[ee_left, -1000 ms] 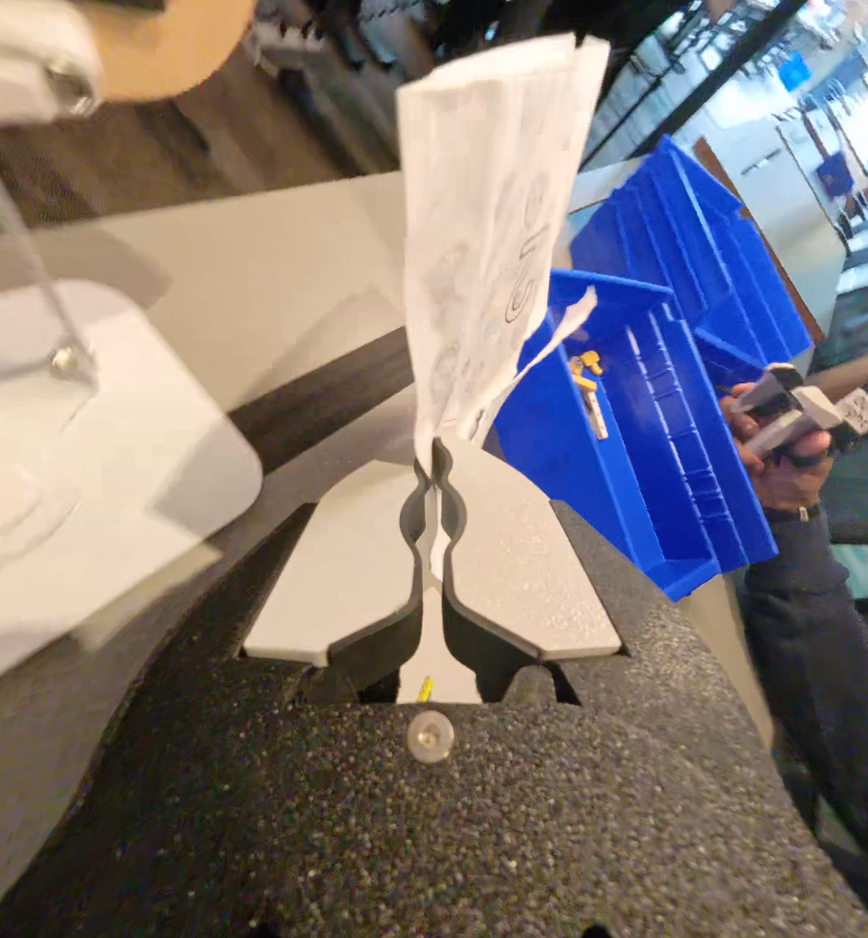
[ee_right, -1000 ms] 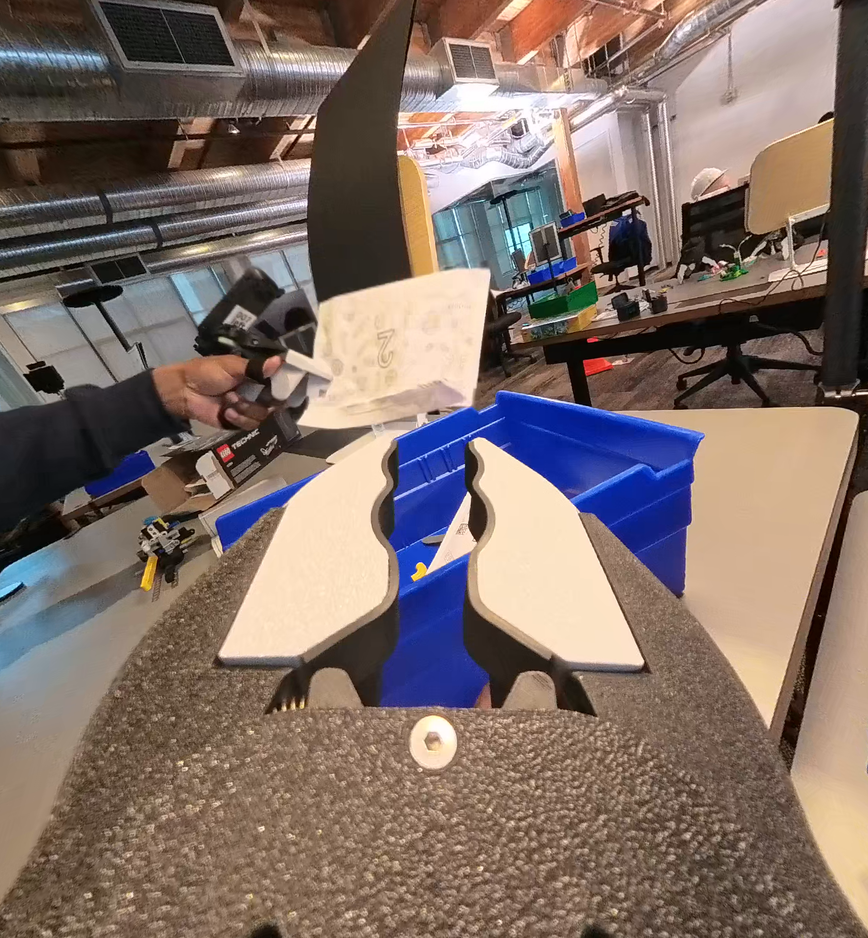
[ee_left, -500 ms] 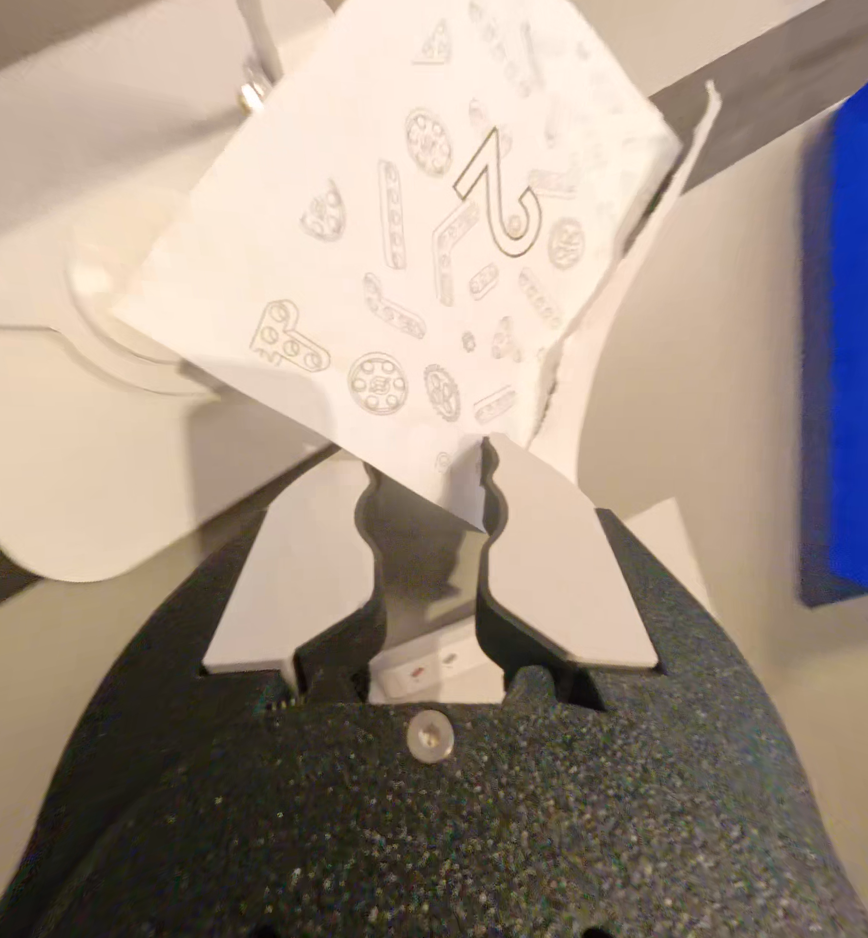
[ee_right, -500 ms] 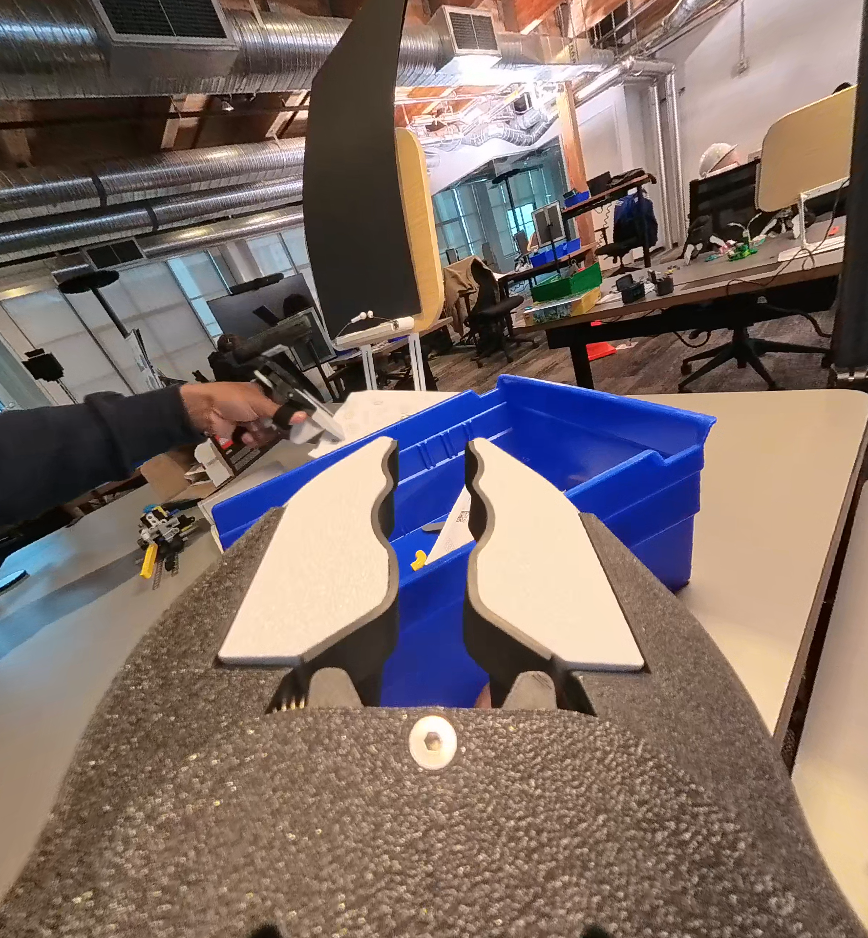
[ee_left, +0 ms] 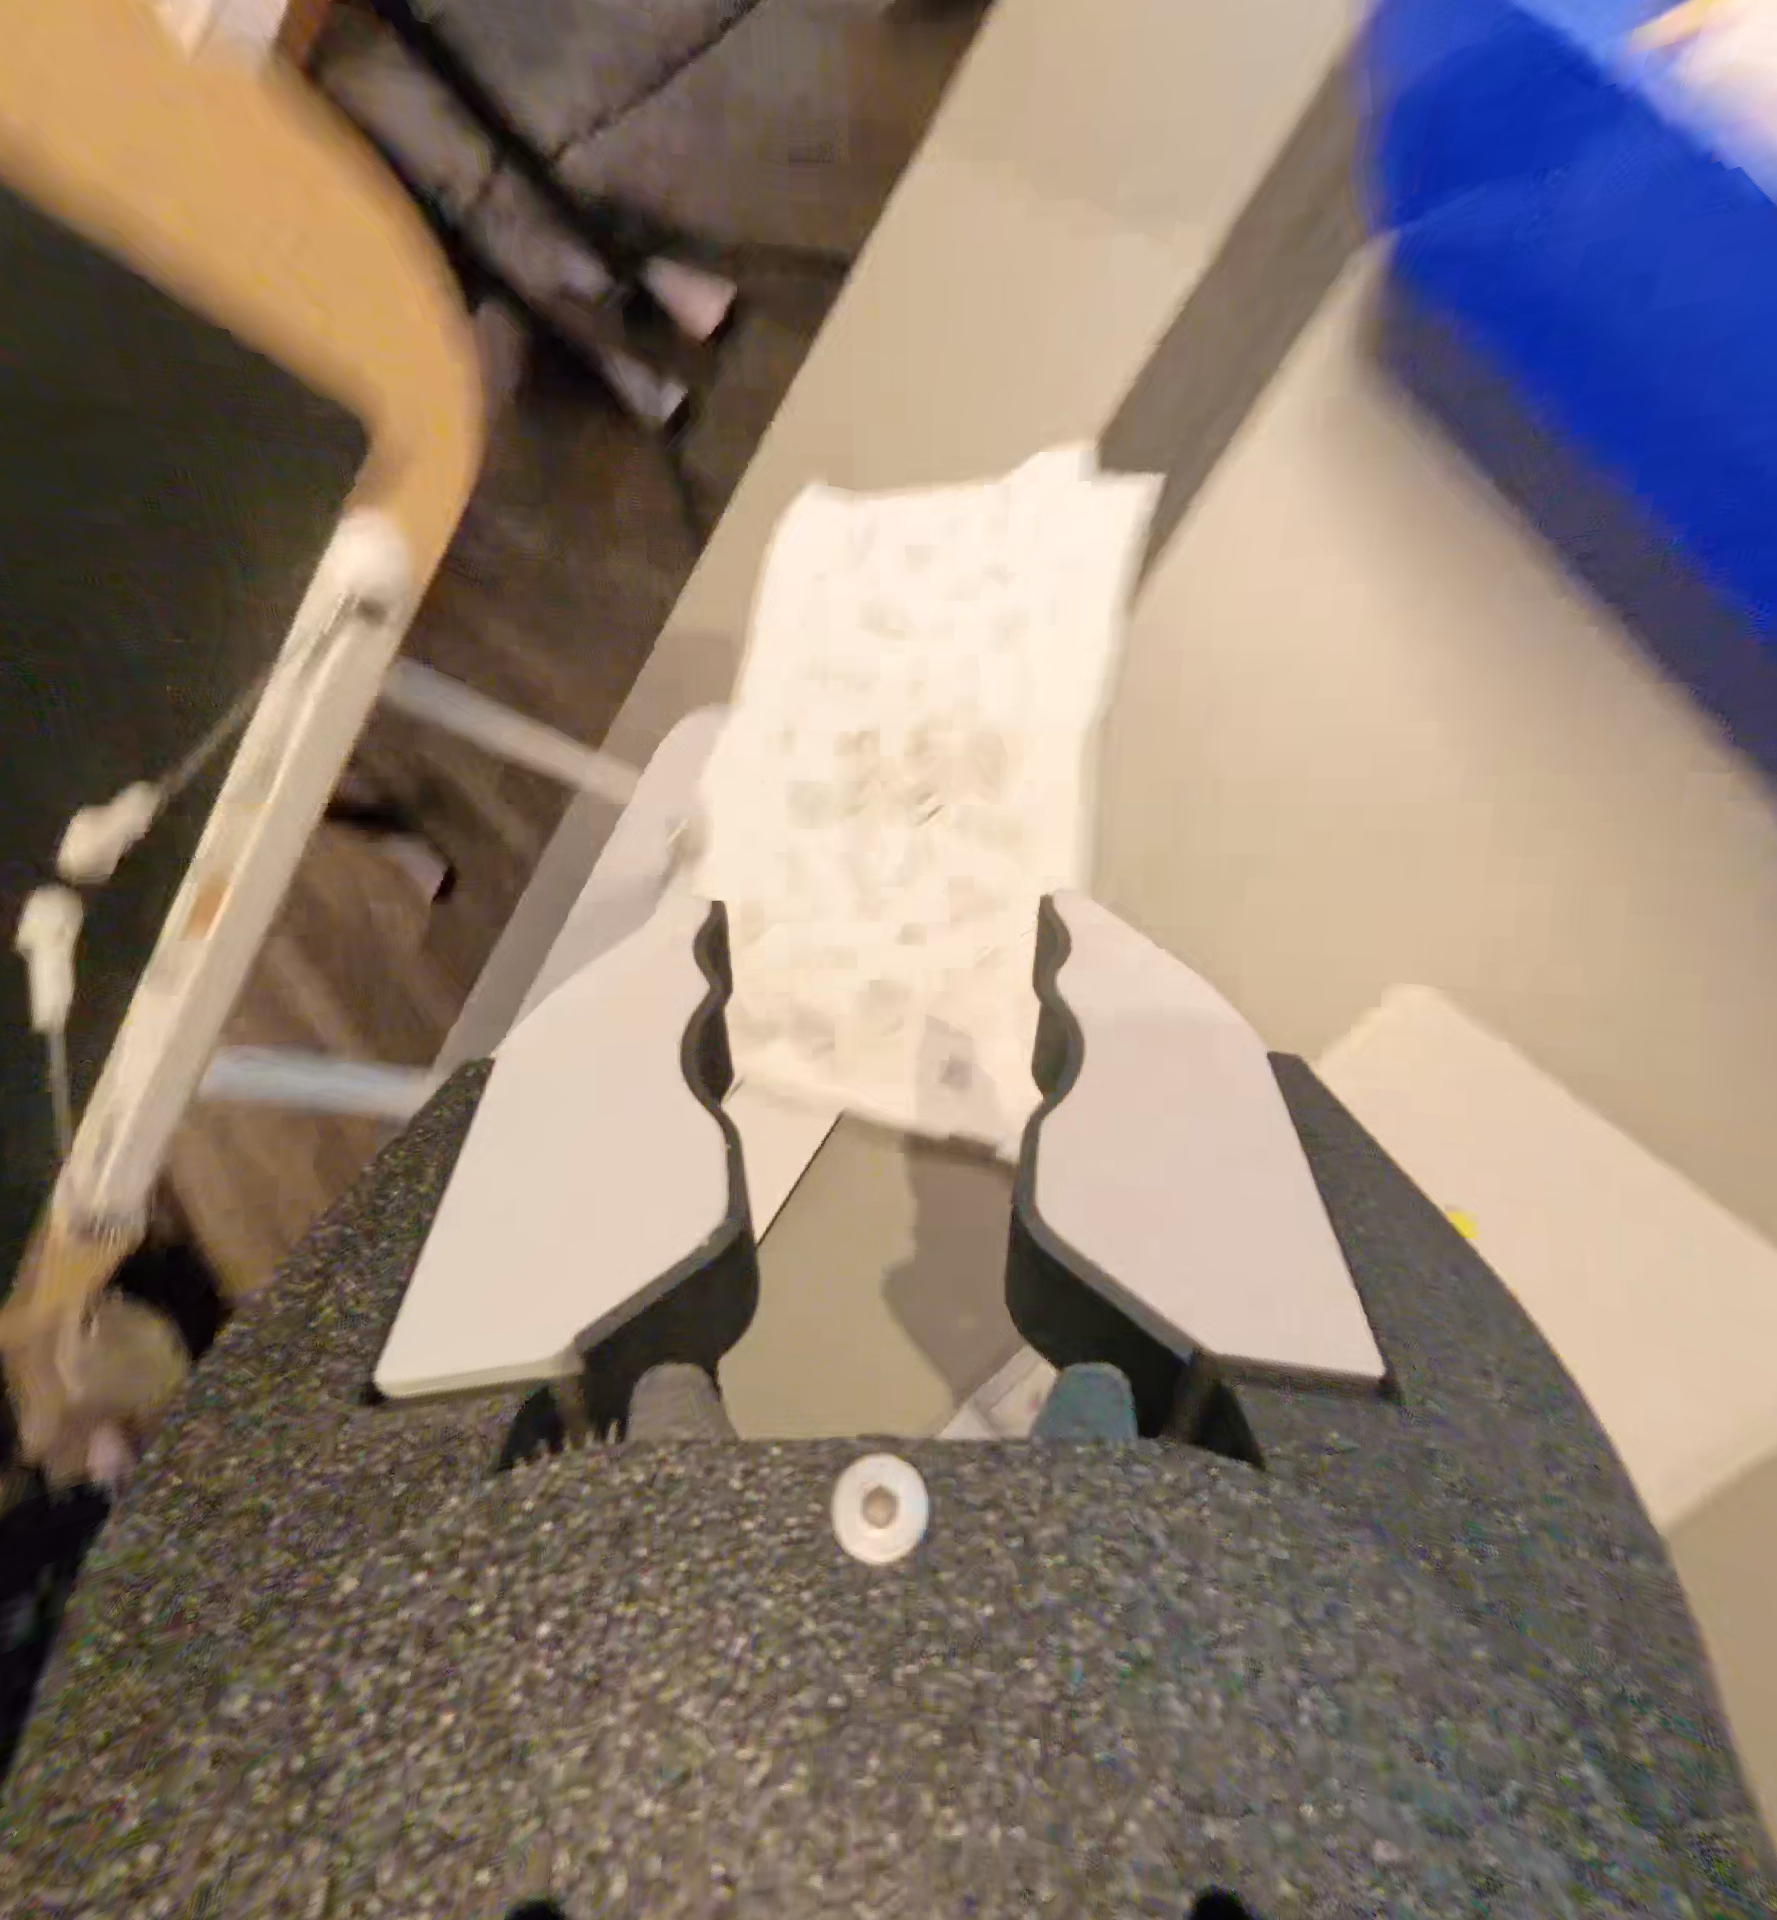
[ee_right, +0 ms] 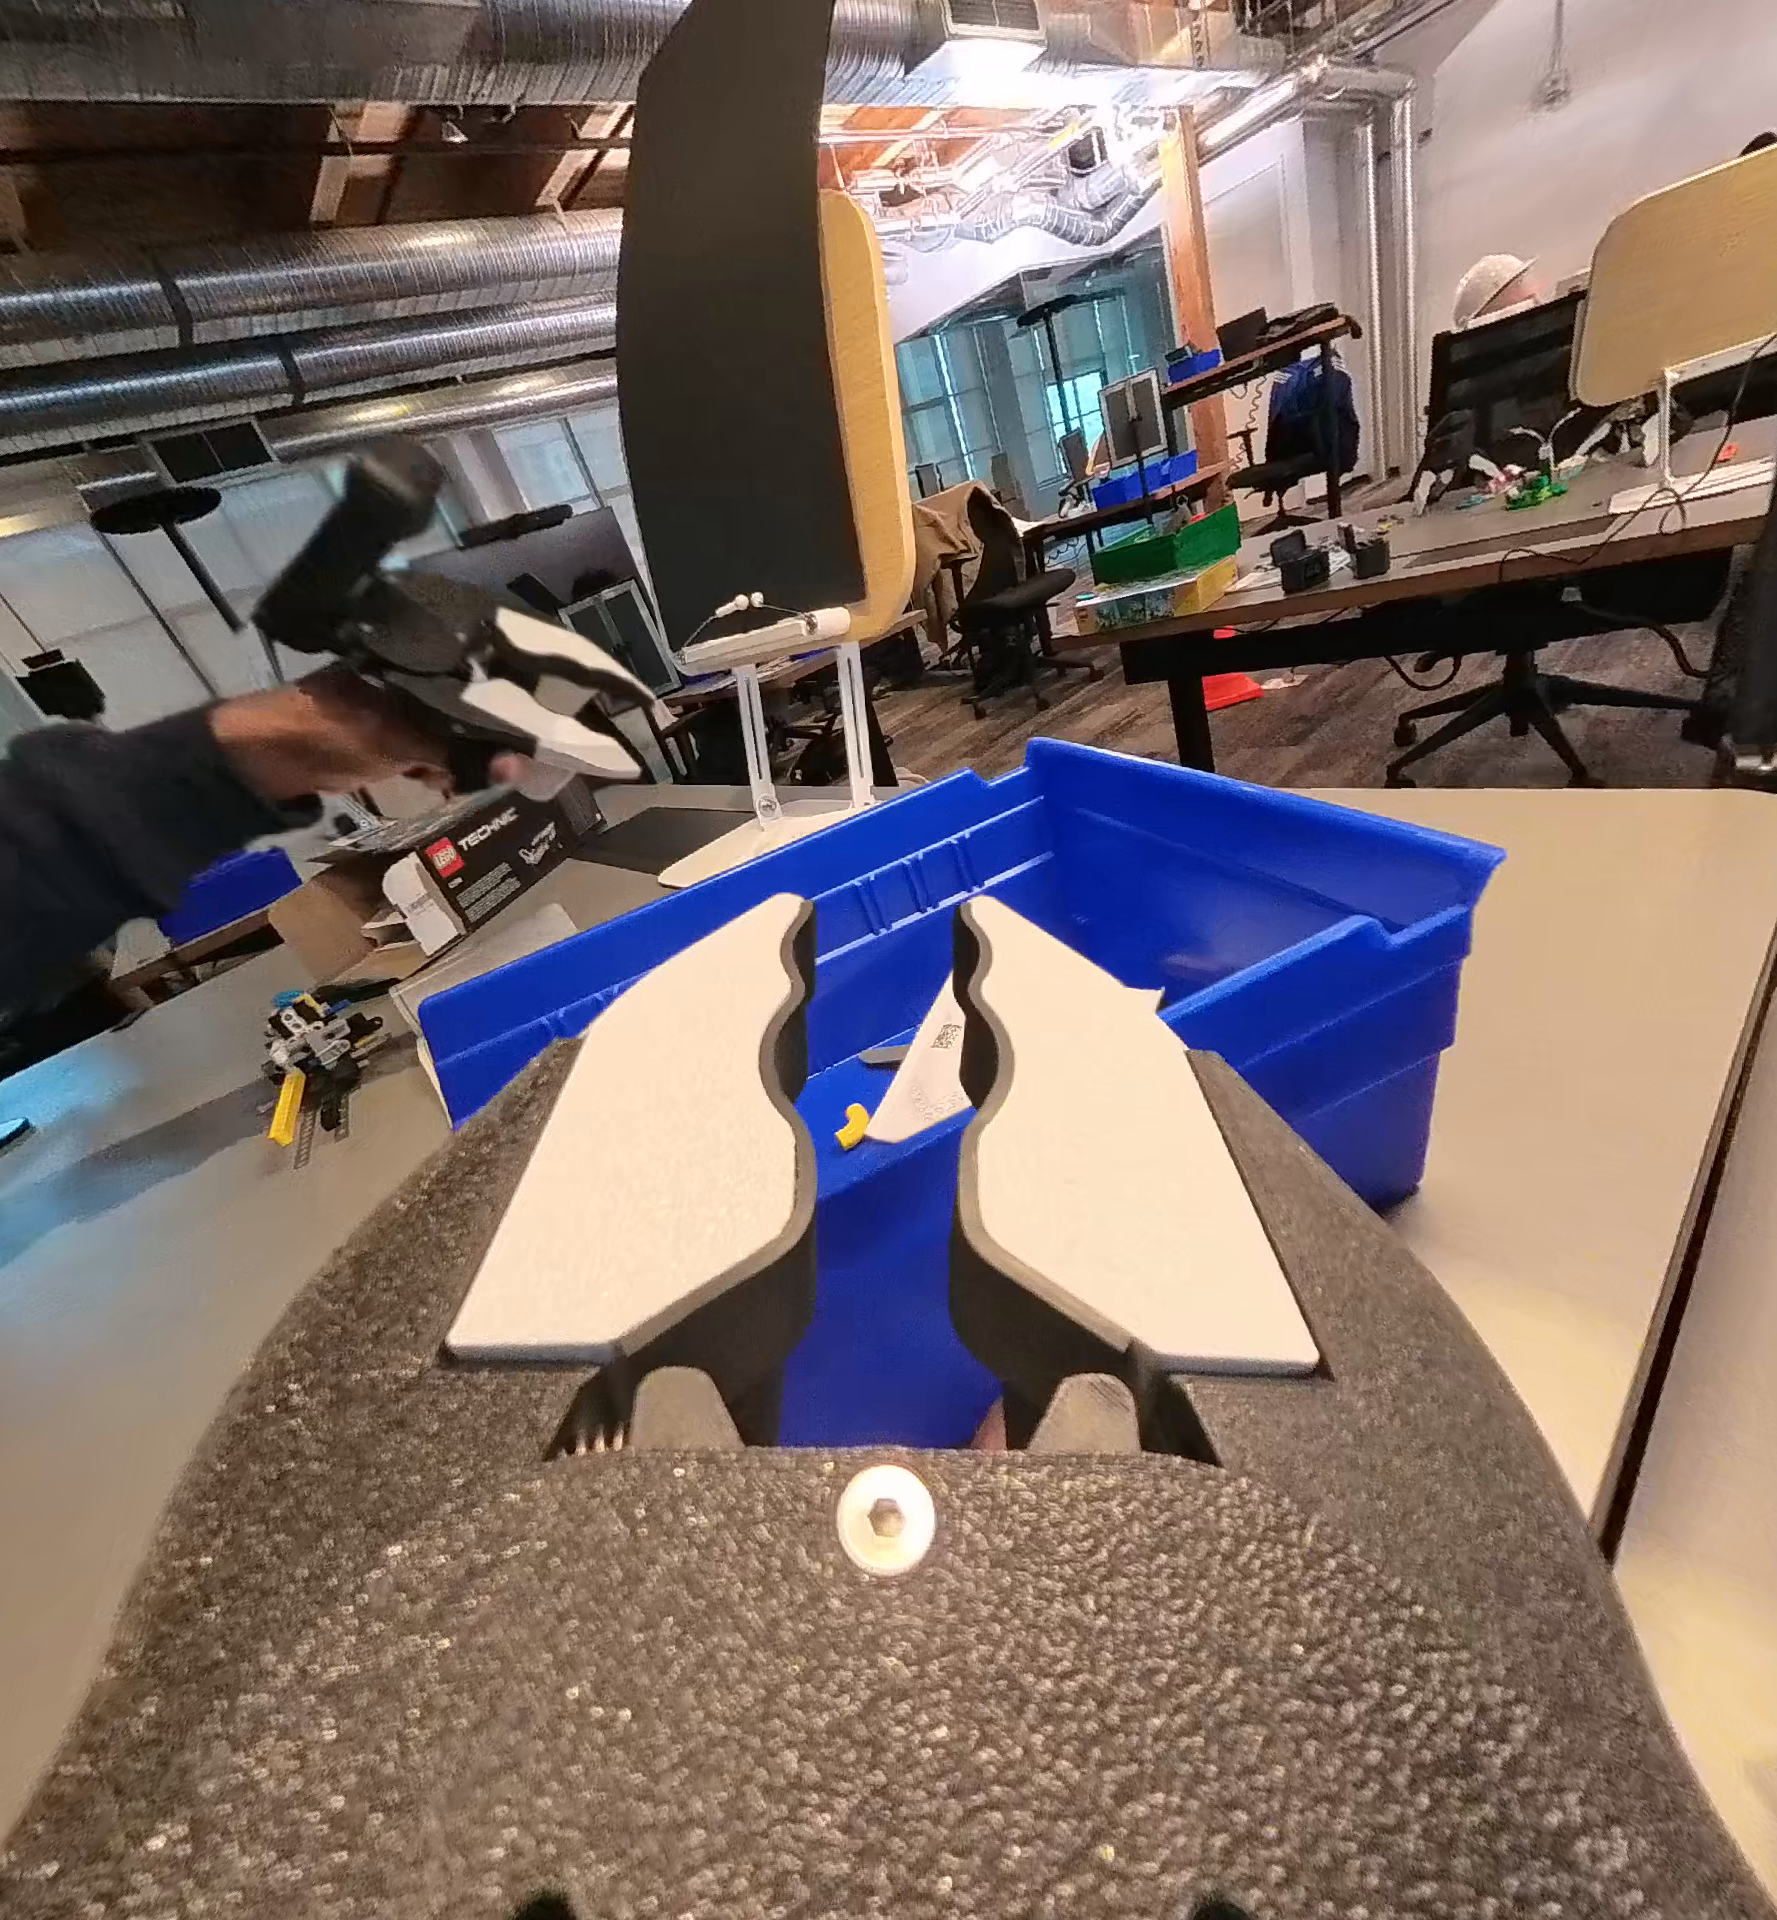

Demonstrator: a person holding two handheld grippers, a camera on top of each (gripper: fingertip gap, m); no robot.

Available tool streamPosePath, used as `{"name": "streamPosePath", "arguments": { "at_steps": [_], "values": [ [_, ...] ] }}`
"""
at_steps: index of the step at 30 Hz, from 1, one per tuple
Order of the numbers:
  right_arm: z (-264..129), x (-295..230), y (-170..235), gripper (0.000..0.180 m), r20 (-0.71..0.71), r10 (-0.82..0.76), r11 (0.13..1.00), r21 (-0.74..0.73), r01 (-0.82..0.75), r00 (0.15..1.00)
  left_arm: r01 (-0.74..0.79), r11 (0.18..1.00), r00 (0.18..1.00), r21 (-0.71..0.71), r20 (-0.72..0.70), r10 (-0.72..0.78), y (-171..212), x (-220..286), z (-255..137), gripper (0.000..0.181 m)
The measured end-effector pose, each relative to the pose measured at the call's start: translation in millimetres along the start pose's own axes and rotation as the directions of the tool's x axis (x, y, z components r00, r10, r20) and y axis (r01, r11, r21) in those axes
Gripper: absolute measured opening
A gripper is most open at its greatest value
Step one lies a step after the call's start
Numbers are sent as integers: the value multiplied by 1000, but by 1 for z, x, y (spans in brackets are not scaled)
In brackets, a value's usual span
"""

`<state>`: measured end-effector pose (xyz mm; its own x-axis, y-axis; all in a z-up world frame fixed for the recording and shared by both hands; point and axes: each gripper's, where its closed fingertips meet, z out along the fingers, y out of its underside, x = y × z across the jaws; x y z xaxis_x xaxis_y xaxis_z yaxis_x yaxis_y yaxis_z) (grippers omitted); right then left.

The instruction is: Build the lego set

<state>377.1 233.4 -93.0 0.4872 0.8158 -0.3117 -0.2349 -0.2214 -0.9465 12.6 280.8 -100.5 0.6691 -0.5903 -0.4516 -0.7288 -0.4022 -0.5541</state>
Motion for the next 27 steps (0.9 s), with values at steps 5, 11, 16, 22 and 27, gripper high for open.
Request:
{"name": "streamPosePath", "arguments": {
  "at_steps": [5,11,16,22,27],
  "values": [
    [1,-2,2,25,-3,-10,1000,-10,10,1000,-254,965,912,63,-317,261,-83,115,-2,59],
    [-3,-1,1,25,-16,-22,1000,-8,22,1000,-539,842,758,-17,-446,476,-131,198,51,69],
    [-6,0,-3,24,-11,-19,1000,8,19,1000,-587,791,764,-171,-440,472,-141,203,102,68],
    [-6,1,-2,24,-7,-14,1000,7,14,1000,-587,753,770,-299,-494,404,-130,199,129,62],
    [-7,-1,-5,24,-2,-19,1000,13,19,1000,-588,756,754,-287,-531,385,-131,204,137,50]
  ]
}}
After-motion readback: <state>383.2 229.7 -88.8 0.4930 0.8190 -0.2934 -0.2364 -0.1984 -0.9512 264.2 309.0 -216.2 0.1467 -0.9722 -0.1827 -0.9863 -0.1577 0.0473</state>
